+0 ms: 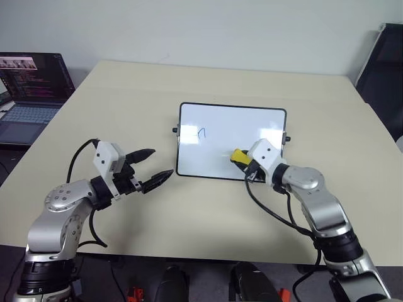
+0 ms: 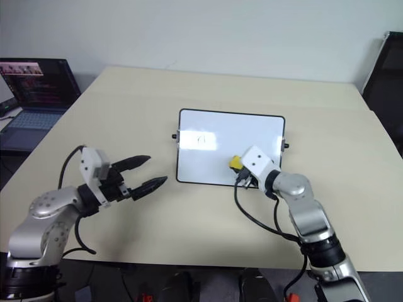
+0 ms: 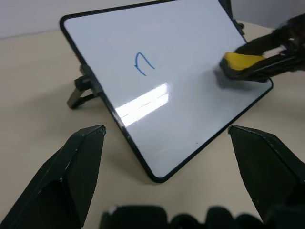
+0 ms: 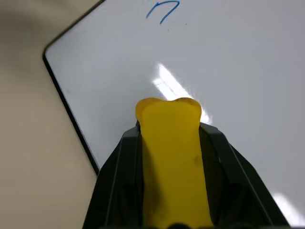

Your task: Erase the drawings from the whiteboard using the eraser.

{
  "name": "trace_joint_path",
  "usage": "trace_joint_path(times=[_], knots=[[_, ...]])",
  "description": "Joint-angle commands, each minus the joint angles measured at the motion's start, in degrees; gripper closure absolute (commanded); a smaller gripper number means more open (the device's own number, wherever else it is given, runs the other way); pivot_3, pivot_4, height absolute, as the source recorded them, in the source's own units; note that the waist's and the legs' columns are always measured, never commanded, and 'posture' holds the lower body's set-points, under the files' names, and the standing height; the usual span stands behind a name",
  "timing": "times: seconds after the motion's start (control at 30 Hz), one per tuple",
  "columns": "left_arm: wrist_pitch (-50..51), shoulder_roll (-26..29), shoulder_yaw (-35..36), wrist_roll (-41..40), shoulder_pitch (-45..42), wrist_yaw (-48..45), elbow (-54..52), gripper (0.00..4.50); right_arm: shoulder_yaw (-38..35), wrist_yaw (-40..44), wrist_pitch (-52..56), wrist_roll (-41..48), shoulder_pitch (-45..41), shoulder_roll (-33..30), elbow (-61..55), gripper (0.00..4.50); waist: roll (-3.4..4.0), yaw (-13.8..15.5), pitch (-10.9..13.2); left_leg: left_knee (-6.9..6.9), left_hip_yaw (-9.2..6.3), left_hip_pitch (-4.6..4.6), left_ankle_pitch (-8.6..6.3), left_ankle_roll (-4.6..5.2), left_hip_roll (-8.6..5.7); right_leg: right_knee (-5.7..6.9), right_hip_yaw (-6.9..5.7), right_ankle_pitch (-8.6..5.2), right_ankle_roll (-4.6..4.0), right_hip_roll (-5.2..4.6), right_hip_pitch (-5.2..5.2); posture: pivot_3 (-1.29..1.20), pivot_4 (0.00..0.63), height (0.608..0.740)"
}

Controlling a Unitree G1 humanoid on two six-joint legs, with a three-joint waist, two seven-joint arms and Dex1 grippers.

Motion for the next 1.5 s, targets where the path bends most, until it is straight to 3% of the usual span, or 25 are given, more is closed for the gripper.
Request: trace_joint_path(times=[0.03, 0.33, 0.87, 1.2, 1.5], knots=[[1.2, 0.6, 2.3, -1.5, 0.3, 1.7, -4.1, 0.00, -3.5, 0.3, 2.1, 4.7, 2.1, -1.0, -7.1, 3.26, 0.00, 0.0, 0.0, 0.00, 0.00, 0.00, -0.02, -0.03, 0.00, 0.00, 0.00, -0.03, 0.02, 0.00, 0.00, 0.00, 0.150, 0.740], [7.5, 1.1, 1.7, -2.9, -2.3, 6.4, -10.1, 0.00, -3.5, -3.8, 1.2, 8.2, 5.0, 0.0, -11.8, 3.26, 0.01, -0.1, 0.0, 0.04, 0.00, 0.02, -0.02, -0.04, -0.01, 0.00, 0.02, -0.09, -0.07, 0.00, -0.01, 0.00, 0.150, 0.740], [6.4, 0.5, 2.1, -2.2, 0.0, 8.0, -10.3, 0.00, 1.8, -3.8, -2.8, 7.0, 0.8, -3.3, -7.6, 3.26, 0.01, -0.2, 0.0, 0.04, 0.01, 0.01, -0.02, -0.04, -0.01, 0.00, 0.01, -0.09, -0.07, 0.00, 0.00, 0.00, 0.150, 0.740], [2.6, 1.4, 2.4, -0.6, -1.1, 5.4, -4.9, 0.00, 9.4, -8.1, -8.9, -0.8, -14.8, 3.2, 9.2, 3.26, 0.01, -0.2, 0.0, 0.03, 0.00, 0.01, -0.03, -0.04, 0.00, 0.00, 0.00, -0.05, -0.02, 0.01, -0.01, 0.00, 0.150, 0.740], [-0.7, 0.4, 0.5, 0.9, -1.9, 2.8, -1.5, 0.00, 11.9, -12.7, -23.6, -8.9, -31.3, 8.7, 37.6, 3.26, 0.03, -0.3, 0.0, 0.00, 0.00, 0.01, -0.03, -0.04, 0.01, 0.01, -0.05, 0.10, 0.21, 0.01, -0.02, 0.00, 0.150, 0.740]])
